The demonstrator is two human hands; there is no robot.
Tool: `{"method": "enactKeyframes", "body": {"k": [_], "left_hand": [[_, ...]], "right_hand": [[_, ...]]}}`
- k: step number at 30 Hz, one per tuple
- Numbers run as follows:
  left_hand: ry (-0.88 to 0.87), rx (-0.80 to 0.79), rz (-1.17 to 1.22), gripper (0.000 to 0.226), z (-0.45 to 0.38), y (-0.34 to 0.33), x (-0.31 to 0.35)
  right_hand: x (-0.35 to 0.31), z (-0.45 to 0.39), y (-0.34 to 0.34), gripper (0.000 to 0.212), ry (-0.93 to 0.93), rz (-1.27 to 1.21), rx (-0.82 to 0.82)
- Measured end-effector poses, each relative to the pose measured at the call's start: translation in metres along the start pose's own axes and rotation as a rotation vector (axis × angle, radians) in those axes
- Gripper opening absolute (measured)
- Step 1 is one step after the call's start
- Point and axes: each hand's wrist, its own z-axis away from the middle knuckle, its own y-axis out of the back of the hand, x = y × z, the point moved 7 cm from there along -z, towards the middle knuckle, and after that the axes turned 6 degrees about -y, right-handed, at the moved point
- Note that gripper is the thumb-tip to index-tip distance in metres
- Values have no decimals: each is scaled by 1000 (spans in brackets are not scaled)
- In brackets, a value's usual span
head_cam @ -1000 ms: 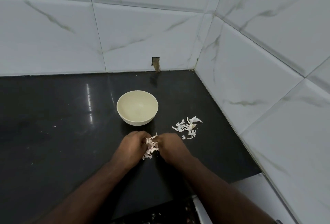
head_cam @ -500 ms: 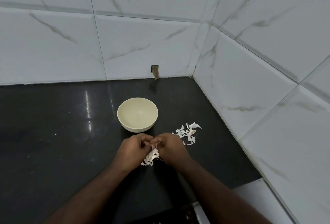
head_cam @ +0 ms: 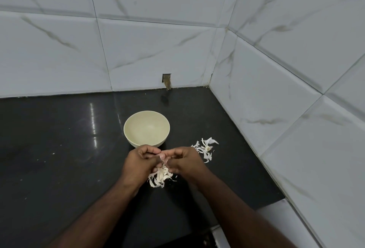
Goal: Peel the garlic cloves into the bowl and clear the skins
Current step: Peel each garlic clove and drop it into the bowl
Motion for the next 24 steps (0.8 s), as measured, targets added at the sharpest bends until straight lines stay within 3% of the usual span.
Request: {"method": "enactKeyframes", "body": {"k": [5, 8, 12, 19, 21, 24], "left_hand": [[77, -21, 108, 10, 3, -6, -4], [130, -89, 178, 5, 7, -12, -6], [188, -96, 296, 16, 8, -14, -6], [271, -122, 417, 16, 10, -13, 2], [265, -112, 400, 19, 9, -9, 2], [186, -94, 266, 6, 5, -3, 5]], "right_hand": [[-2, -1, 5, 5, 37, -10, 69], [-5, -2, 9, 8, 58, 12, 113], [-6, -3, 10, 12, 54, 16, 126], [-8, 5, 2, 13, 17, -192, -56], [-9, 7, 2, 14, 8, -231, -66], [-11, 7, 9, 12, -13, -302, -10]]}}
